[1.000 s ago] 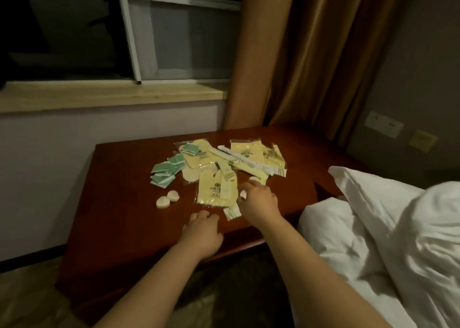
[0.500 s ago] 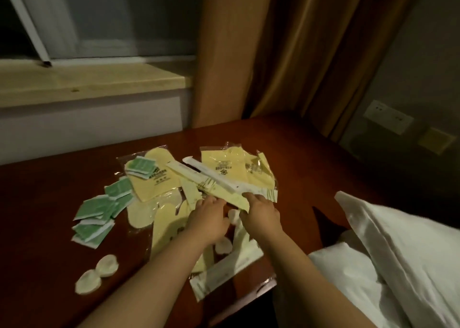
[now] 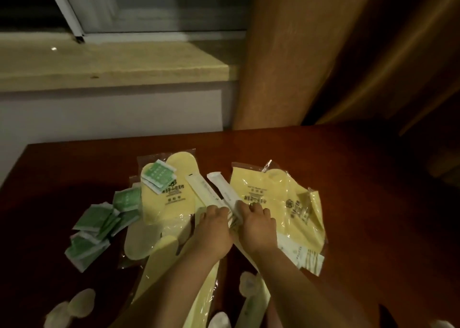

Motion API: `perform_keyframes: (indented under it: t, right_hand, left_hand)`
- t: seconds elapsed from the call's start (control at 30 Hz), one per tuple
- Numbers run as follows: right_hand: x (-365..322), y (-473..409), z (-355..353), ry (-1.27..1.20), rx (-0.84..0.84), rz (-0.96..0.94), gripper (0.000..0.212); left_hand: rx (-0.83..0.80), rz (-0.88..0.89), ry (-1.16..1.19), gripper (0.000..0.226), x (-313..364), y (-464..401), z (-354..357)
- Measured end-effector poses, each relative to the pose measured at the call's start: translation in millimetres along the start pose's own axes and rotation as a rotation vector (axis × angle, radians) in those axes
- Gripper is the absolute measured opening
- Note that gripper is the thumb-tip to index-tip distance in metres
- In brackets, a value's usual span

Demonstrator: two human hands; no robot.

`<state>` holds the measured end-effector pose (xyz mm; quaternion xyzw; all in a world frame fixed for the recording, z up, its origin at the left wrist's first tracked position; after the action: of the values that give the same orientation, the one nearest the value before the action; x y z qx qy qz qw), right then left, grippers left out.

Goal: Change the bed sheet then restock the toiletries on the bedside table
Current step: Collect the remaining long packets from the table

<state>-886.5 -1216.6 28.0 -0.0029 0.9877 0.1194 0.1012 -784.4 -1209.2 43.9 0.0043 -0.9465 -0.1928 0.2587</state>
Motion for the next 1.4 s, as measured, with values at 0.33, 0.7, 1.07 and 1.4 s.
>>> perform_keyframes:
  t: [0.33,0.7,1.07,1.4]
  right_hand:
    - [35.6,-30.9,-9.5,-0.437,-0.020,0.053,0.046]
    - [49.3,-26.2,-24.5,-0.529,0.075,0.126,0.033]
    - [5.8,14.5,-34.9,-0.621,0.098,-0.128,0.031]
    - [26.0,33.4,5.5,0.107,0.253,-0.010,0.055]
  left_hand:
    - [0.145,-0.096,0.008,0.035,-7.5,-17.5,-9.7]
    - [0.245,-0.116,0.078,0.037,-11.0,-21.1,-21.8]
    - [-0.040,-0.246,1.119,0.041,27.7,-18.4,12.1]
    - [0.101,-0.472,1.320,0.043,-23.0,0.4,23.8]
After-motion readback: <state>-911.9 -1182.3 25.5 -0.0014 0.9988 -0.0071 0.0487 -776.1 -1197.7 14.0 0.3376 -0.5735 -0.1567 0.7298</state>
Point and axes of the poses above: each hand's wrist, its own y-axis away from the middle knuckle, its own z-axis out of the palm, x = y × z, the point moved 6 cm from there along -y, towards the middle knuckle, and after that the axes turned 6 degrees about y, right-handed, at the moved point
